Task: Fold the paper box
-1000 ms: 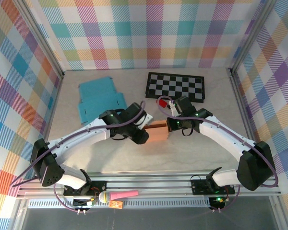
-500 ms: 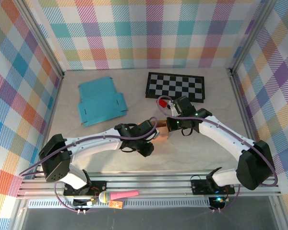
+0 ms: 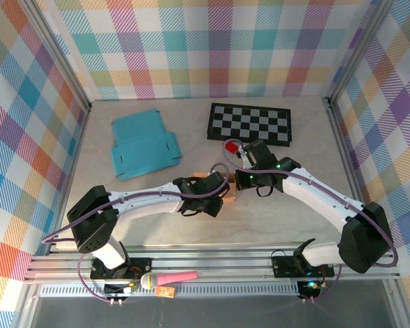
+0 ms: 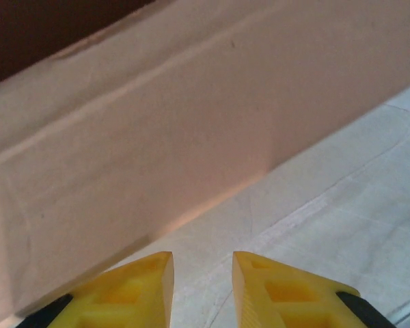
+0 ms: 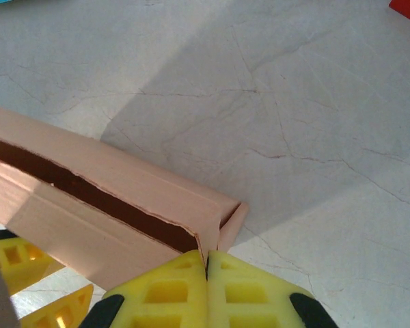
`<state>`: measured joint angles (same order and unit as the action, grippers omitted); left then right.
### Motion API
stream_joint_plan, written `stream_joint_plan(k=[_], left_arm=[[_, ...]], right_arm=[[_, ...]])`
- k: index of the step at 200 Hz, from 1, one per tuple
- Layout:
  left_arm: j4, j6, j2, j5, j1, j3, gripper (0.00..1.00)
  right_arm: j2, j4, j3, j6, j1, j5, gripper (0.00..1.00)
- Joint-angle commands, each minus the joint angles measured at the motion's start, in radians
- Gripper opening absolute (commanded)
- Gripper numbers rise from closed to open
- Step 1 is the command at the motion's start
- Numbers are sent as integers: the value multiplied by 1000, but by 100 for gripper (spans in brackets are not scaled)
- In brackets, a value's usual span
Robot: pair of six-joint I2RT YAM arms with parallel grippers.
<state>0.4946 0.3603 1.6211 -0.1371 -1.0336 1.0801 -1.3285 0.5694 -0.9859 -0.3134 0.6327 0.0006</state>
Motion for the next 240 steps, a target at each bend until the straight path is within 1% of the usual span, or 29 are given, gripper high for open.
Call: stream_joint_plan(k=[1,19,58,121,145,169,172,178,205,240], left_arm=[[-4,29,23,-53,3,35,28],[-18,35,22,-71,6,32,29],[-68,42,34,-64,20,37,30],[-136,-1,52,-61,40,58,30],[-182,-19,65,-30,53,55,30],[-208,-26,74,27,67,56,31],[-241,-25,73,34,70,55,31],[-255,-23,76,49,73,55,32],[-267,-13,93,98,82,70,34],[-280,3,98,128,86,63,33]], right_arm=[[37,9,18,-40,13,12,0],[46,12,23,-60,22,15,0],[37,-1,26,-130,49,25,0],[-1,-18,17,-200,56,17,0],[-19,-25,9,-227,57,9,0],[-30,-29,4,-231,57,15,0],[-31,-31,3,-230,57,15,0],[-34,-32,0,-229,57,16,0],[-54,-39,-11,-230,58,19,0],[-74,-63,-25,-275,58,13,0]])
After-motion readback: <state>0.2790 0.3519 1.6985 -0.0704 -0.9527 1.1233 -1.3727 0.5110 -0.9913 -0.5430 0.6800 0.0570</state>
